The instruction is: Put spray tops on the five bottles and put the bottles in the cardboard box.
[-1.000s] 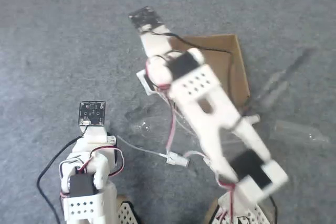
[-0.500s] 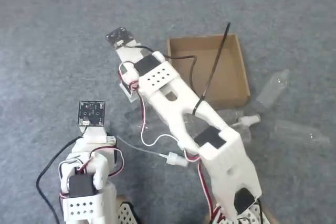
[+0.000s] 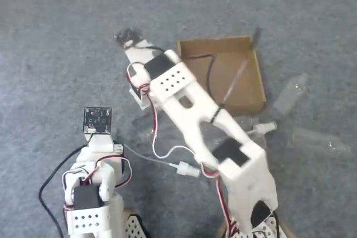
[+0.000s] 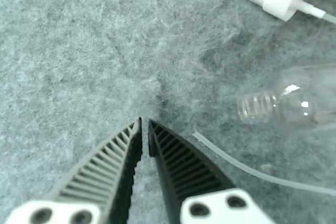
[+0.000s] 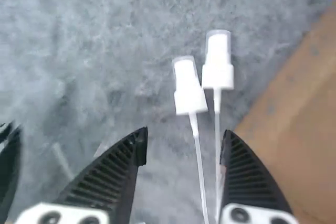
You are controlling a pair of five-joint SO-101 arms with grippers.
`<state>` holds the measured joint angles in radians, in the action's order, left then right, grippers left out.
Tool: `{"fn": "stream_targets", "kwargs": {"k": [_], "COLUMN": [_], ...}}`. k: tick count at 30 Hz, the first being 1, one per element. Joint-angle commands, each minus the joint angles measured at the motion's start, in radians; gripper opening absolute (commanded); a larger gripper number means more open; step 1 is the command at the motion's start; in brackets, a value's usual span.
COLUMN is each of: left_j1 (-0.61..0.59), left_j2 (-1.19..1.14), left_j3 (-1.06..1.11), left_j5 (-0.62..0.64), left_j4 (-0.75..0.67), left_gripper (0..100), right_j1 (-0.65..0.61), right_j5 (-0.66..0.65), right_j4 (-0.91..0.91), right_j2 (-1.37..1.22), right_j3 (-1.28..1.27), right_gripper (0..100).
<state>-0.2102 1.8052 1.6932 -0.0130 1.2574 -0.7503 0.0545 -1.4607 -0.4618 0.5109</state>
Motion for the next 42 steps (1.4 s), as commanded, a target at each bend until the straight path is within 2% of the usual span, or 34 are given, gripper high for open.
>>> {"fn": "stream_targets", "kwargs": {"k": [1,4,8,15,17,21,28,31,35,42], "left_j1": [-0.005,-0.005,-0.005,-0.005,-0.005,-0.005,-0.005,-0.005,-0.005,-0.005], "left_j2": [0.020,0.020,0.020,0.020,0.020,0.020,0.020,0.020,0.020,0.020], "left_j3": [-0.008,-0.008,-0.008,-0.008,-0.008,-0.008,-0.008,-0.008,-0.008,-0.008], "left_j5": [0.003,0.003,0.003,0.003,0.003,0.003,0.003,0.003,0.003,0.003], "left_j4": [0.005,0.005,0.005,0.005,0.005,0.005,0.005,0.005,0.005,0.005], "left_gripper": [1,1,1,1,1,1,1,1,1,1], "right_j1": [0.042,0.088,0.202,0.562,0.670,0.862,1.176,1.231,1.241,1.241], "right_j5": [0.002,-0.023,-0.147,-0.298,-0.359,-0.482,-0.638,-0.720,-0.790,-0.798], "right_j4": [-0.125,-0.206,-0.326,-0.335,-0.334,-0.280,-0.059,0.045,0.131,0.323], "right_j2": [0.226,0.321,0.429,0.642,0.693,0.762,0.817,0.852,0.892,0.894], "right_j3": [0.071,0.071,0.071,-0.098,-0.181,-0.373,-0.766,-0.956,-1.165,-1.366], "right_gripper": [18.4,18.4,18.5,17.7,14.1,7.2,6.5,6.5,6.5,6.5]}}
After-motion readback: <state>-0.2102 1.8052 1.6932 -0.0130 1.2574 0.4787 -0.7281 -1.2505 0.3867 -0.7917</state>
